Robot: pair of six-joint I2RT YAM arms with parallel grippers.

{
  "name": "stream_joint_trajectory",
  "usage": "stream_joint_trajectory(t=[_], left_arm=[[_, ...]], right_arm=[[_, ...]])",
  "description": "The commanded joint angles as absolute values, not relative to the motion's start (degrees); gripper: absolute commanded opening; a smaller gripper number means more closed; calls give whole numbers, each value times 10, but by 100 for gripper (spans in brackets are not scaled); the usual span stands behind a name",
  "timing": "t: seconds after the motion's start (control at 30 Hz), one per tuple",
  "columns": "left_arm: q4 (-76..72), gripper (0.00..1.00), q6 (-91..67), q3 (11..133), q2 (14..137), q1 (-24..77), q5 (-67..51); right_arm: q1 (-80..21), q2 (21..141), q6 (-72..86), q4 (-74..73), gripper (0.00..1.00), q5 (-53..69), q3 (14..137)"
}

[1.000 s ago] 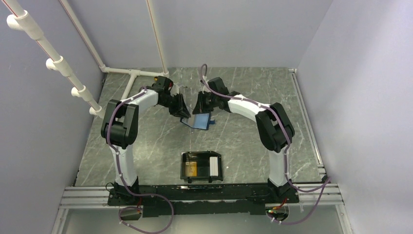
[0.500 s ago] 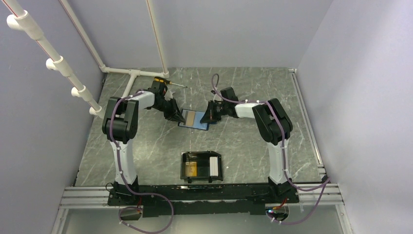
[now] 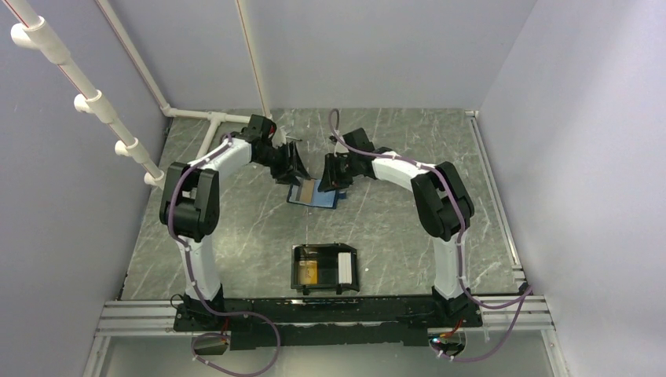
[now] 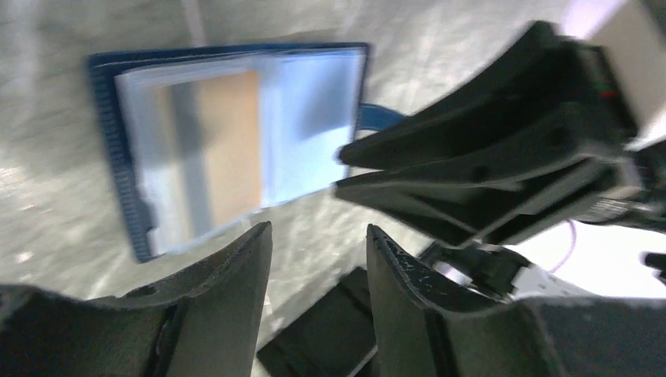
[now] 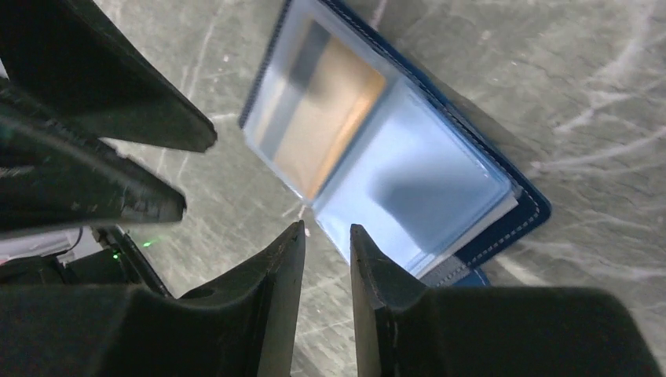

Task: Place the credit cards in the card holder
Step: Open the card holder at the center of the board.

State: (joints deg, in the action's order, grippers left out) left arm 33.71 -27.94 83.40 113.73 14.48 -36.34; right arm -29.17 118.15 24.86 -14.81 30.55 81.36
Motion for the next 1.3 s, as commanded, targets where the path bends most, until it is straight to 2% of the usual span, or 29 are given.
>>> stream_joint_trajectory(t=[0.0,0.1,0.17,0.27,0.43,0.5,0.77,0.93,1.03,1.17,1.27], left_arm=[[247,52,-363,846,1133,148,-478],[249,38,-368,848,1165,148,-473],[267,32,-349,844,1194,144,-452],[251,31,-355,814,1218,122,-456],[283,31,-322,795,1234,105,-395],[276,32,-324,791,1226,105,-404],[326,45,-296,833,1165,106,-373],[340,75,-269,845,1114,109,-326],[335,86,-270,845,1137,109,-337],[313,89,-277,826,1170,109,-361],[303,86,-283,815,1183,109,-371]], right_arm=[[-291,1165,261,-136,31,328,837],[-286,1185,275,-103,27,342,820],[-281,1204,276,-89,19,332,805],[-270,1222,267,-78,11,321,776],[-250,1230,241,-80,7,289,742],[-250,1229,223,-100,7,271,748],[-269,1191,156,-216,9,153,799],[-304,1189,110,-294,11,82,869],[-318,1185,101,-322,15,60,899],[-342,1168,100,-342,21,32,912],[-355,1151,108,-332,27,30,895]])
